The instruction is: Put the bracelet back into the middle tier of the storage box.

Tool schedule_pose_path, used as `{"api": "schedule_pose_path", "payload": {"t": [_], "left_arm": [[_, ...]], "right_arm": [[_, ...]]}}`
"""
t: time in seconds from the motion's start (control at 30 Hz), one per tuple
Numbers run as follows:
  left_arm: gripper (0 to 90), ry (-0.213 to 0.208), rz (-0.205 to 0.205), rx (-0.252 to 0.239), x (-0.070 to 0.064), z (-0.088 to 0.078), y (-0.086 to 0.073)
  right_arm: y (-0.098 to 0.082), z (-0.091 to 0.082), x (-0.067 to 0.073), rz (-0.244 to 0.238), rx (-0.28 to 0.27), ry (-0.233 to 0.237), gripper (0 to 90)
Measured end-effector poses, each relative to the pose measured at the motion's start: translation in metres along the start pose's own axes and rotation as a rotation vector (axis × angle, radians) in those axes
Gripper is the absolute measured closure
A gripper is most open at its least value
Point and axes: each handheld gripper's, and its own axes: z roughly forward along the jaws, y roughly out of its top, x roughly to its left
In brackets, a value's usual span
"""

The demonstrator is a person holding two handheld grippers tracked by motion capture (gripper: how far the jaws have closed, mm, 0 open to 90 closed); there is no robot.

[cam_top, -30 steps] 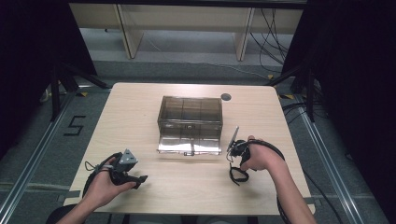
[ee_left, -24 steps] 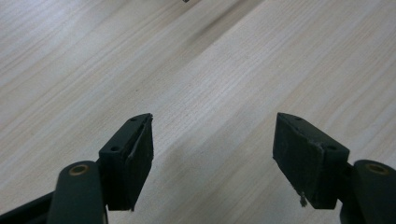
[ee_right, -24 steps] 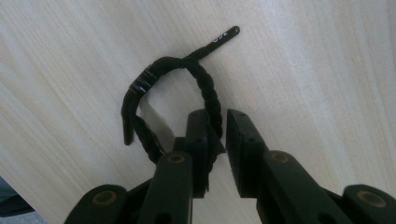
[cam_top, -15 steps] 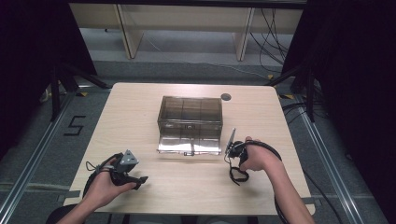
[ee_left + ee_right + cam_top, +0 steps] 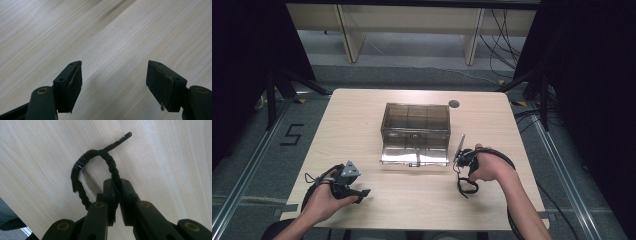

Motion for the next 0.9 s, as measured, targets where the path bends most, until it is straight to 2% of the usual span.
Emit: {"api": "schedule_pose_path", "payload": {"t": [0.1, 0.13, 0.17, 0.2, 0.23, 0.27, 0.33, 0.4, 0.47, 0.6, 0.7, 0.77, 0.8, 0.9], "left_arm": [[29.0, 0.003, -0.003, -0.001, 0.0, 0.0, 0.0], [29.0, 0.006, 0.017, -0.001, 0.001, -0.001, 0.0], [29.0, 0.006, 0.017, -0.001, 0.001, -0.001, 0.0], [29.0, 0.007, 0.013, -0.003, 0.001, -0.001, 0.0], [29.0, 0.007, 0.013, -0.003, 0.001, -0.001, 0.0], [29.0, 0.006, 0.014, -0.001, 0.001, -0.001, 0.0], [29.0, 0.005, 0.013, -0.002, 0.001, -0.001, 0.0], [29.0, 0.005, 0.014, -0.003, 0.001, -0.001, 0.0], [29.0, 0.005, 0.019, -0.003, 0.001, -0.001, 0.0], [29.0, 0.001, 0.0, 0.001, 0.0, -0.001, 0.0], [29.0, 0.003, 0.008, 0.002, 0.001, 0.0, 0.0], [29.0, 0.004, 0.008, 0.003, 0.001, 0.0, 0.0], [29.0, 0.006, -0.003, 0.001, 0.0, 0.0, 0.0], [29.0, 0.003, 0.008, 0.004, 0.001, 0.0, 0.0]], "right_arm": [[0.0, -0.004, -0.001, -0.005, -0.003, 0.006, 84.6], [0.0, -0.006, -0.001, 0.003, -0.002, -0.001, 84.7], [0.0, -0.006, -0.001, 0.003, -0.002, -0.001, 84.7], [0.0, -0.009, -0.005, -0.032, 0.0, -0.013, 84.6], [0.0, -0.009, -0.005, -0.032, 0.0, -0.013, 84.6], [0.0, -0.014, -0.003, -0.001, 0.019, -0.014, 84.7], [0.0, -0.016, -0.003, 0.013, 0.012, -0.023, 84.7], [0.0, -0.02, -0.006, -0.003, 0.006, -0.022, 84.7], [0.0, -0.023, -0.006, 0.0, 0.005, -0.028, 84.7], [0.002, -0.027, -0.007, -0.004, 0.005, -0.03, 84.6], [0.003, -0.03, -0.007, 0.003, 0.006, -0.033, 84.7], [0.005, -0.034, -0.01, -0.029, -0.005, -0.043, 84.6], [0.005, -0.034, -0.01, -0.029, -0.005, -0.043, 84.6], [0.007, -0.04, -0.011, -0.021, -0.011, -0.048, 84.6]]}}
